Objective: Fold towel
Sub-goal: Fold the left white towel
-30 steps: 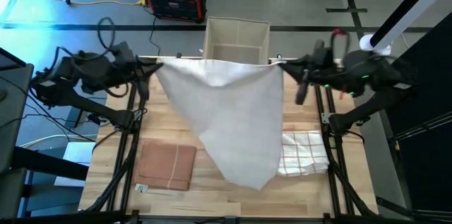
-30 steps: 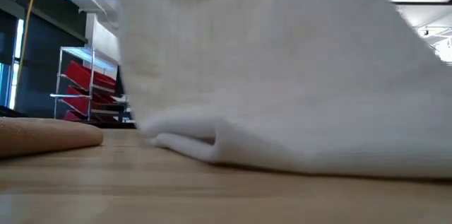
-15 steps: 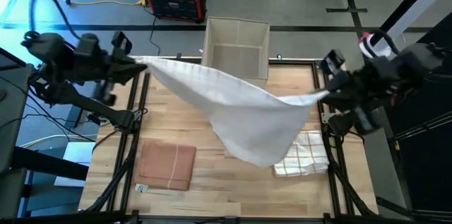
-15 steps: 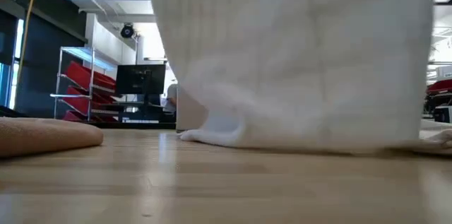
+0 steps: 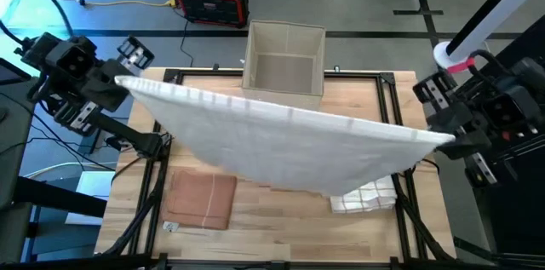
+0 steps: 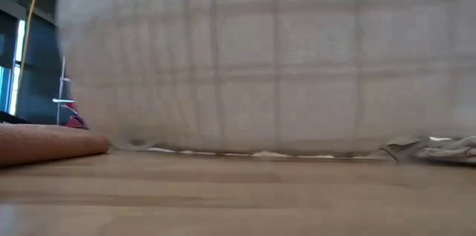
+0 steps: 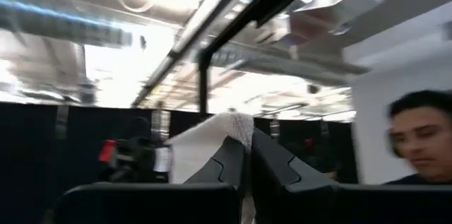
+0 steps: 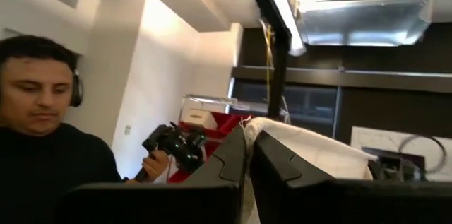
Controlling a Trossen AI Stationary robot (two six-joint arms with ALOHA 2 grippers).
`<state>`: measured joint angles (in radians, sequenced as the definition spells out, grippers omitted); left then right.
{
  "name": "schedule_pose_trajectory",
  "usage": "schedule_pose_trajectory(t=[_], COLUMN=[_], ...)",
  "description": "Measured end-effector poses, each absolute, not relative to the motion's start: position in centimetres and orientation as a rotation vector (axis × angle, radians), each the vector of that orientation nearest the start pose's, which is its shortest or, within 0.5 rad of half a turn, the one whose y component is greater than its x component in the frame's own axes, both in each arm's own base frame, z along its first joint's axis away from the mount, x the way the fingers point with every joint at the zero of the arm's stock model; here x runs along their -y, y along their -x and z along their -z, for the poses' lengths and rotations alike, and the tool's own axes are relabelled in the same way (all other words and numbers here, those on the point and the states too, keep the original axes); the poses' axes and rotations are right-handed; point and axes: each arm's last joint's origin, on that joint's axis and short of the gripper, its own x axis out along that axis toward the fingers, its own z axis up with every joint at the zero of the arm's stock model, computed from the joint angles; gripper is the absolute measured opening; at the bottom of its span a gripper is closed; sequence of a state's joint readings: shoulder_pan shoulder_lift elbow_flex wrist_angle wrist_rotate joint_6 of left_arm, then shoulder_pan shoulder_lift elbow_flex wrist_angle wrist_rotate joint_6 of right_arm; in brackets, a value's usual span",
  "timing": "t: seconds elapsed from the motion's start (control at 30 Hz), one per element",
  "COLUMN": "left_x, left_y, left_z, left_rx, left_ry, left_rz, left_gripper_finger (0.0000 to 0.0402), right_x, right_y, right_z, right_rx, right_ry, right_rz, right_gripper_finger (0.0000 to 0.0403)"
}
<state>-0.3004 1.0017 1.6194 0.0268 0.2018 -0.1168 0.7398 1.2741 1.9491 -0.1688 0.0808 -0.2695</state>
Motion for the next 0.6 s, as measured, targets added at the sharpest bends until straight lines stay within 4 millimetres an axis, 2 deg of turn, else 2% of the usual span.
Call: schedule_pose_trajectory(t=[0.13, 0.27, 0.4, 0.6], left_x=[5.8, 7.3, 8.7, 10.0], left_y=[-13.2, -14.0, -14.4, -15.0], left_z=[-57.4, -58.2, -59.8, -61.8], left_rx=[0.626, 0.654, 0.671, 0.580], left_ry=[0.186, 0.158, 0.130, 0.120], left_rz=[0.617, 0.659, 0.700, 0.687], left_gripper_finger=[0.0000, 0.0000, 0.0000, 0.0009], right_x=[-13.9, -15.5, -16.6, -17.8], right_y=[-13.7, -13.1, -12.0, -10.6], right_z=[-59.9, -59.9, -60.1, -61.2], right_rx=[0.558, 0.610, 0.647, 0.693], right_ry=[0.072, 0.124, 0.199, 0.305], right_rz=[-0.650, -0.677, -0.614, -0.523], right_gripper_finger=[0.0000, 0.0000, 0.0000, 0.0000])
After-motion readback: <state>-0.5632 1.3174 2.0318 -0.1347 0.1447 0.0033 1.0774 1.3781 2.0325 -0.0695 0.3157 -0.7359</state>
